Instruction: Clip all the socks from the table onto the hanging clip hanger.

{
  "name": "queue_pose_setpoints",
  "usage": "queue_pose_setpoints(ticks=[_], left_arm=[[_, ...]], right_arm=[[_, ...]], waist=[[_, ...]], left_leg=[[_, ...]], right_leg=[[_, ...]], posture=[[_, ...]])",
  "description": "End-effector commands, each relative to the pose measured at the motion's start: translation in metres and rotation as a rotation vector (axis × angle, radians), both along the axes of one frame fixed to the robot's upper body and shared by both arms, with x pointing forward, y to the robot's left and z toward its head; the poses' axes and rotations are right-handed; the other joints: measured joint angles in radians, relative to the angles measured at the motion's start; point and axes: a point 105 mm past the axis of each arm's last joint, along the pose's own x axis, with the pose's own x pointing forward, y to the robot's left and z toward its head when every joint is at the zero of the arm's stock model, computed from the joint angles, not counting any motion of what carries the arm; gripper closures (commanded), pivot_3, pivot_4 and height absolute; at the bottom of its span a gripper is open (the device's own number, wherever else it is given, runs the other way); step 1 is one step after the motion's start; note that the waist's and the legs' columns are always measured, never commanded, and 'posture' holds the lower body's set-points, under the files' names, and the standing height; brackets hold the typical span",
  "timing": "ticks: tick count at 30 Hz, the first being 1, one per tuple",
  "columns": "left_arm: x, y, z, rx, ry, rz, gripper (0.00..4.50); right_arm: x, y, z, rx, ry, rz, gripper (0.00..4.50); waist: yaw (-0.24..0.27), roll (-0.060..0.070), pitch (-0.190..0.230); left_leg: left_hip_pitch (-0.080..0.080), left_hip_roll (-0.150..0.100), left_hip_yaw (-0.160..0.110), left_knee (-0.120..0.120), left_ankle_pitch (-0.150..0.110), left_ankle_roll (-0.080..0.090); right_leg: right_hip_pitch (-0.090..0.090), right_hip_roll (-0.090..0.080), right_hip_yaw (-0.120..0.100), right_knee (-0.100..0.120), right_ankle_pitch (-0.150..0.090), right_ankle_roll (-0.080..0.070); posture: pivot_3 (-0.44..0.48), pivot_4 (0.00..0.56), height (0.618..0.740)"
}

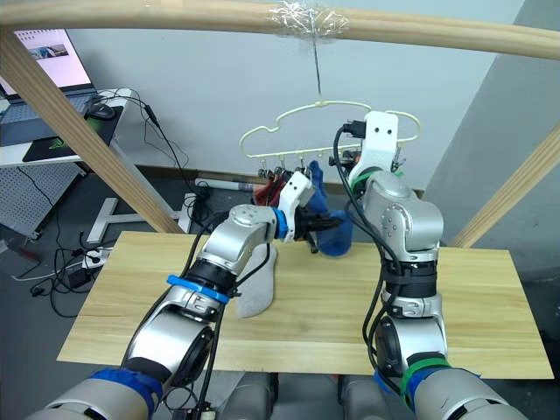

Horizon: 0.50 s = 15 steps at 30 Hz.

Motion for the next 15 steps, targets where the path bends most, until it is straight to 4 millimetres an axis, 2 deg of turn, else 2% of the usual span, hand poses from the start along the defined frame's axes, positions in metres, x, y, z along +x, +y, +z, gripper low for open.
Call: queue_pose_setpoints(ticks=[1, 15], left_arm=[[0.005, -0.009, 0.018, -0.037, -0.052, -0.008, 4.46], [0.02, -0.014, 0.032, -0.049, -0.099, 0.015, 4.46]], right_arm=[[-0.007, 0.007, 0.029, 0.025, -0.091, 0.032, 4.46], [-0.011, 0.01, 0.026, 0.016, -0.073, 0.058, 4.46]], waist=[[0.0, 0.0, 0.0], [-0.015, 0.0, 0.0]], left_leg=[[0.0, 0.0, 0.0, 0.0, 0.0, 0.0], [0.0, 0.0, 0.0, 0.0, 0.0, 0.0]], right_leg=[[0.0, 0.0, 0.0, 0.0, 0.0, 0.0], [0.0, 0.0, 0.0, 0.0, 0.0, 0.0]], posture=[[0.092, 0.169, 0.74], [0.081, 0.168, 0.74]])
